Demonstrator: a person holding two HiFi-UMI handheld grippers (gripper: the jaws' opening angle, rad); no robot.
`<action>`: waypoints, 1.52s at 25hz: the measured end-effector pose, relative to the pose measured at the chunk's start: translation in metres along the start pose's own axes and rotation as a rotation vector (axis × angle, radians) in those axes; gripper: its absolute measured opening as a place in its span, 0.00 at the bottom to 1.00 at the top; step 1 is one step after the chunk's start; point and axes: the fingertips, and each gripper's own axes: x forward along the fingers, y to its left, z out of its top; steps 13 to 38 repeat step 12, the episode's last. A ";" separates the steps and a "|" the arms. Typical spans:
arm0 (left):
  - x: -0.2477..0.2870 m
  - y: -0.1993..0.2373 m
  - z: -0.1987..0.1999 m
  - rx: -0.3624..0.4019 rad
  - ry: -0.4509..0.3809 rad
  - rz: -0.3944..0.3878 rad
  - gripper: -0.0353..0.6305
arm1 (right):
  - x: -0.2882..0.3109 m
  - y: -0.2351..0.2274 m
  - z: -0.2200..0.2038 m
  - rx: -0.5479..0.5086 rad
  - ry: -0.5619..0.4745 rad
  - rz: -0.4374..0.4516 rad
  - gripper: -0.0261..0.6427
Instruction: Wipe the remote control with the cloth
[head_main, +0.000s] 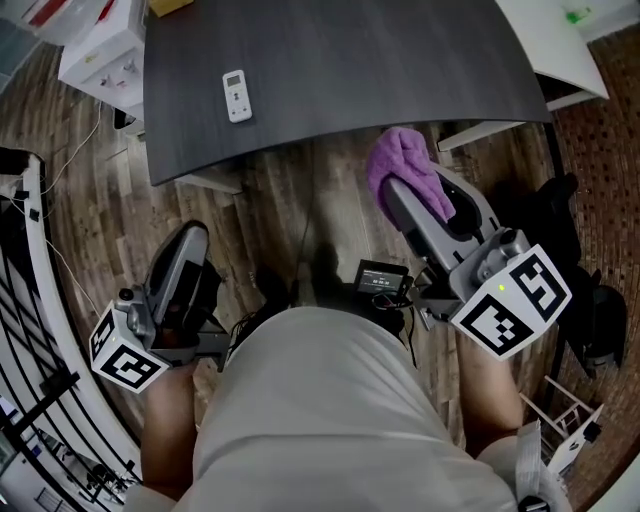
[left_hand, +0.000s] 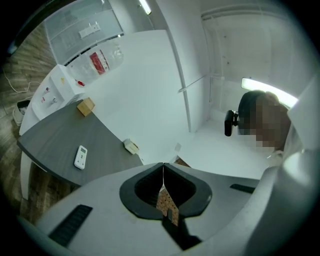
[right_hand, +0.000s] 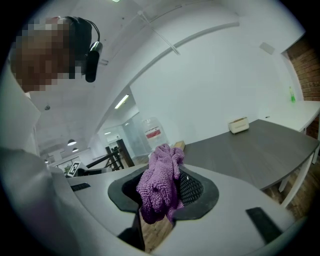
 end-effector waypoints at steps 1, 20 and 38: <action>-0.004 0.002 0.002 -0.003 0.000 -0.001 0.06 | 0.004 0.005 0.000 0.001 0.000 -0.002 0.23; -0.048 0.002 -0.004 -0.027 0.029 -0.032 0.06 | 0.007 0.043 -0.006 -0.015 -0.039 -0.059 0.23; -0.048 0.002 -0.004 -0.027 0.029 -0.032 0.06 | 0.007 0.043 -0.006 -0.015 -0.039 -0.059 0.23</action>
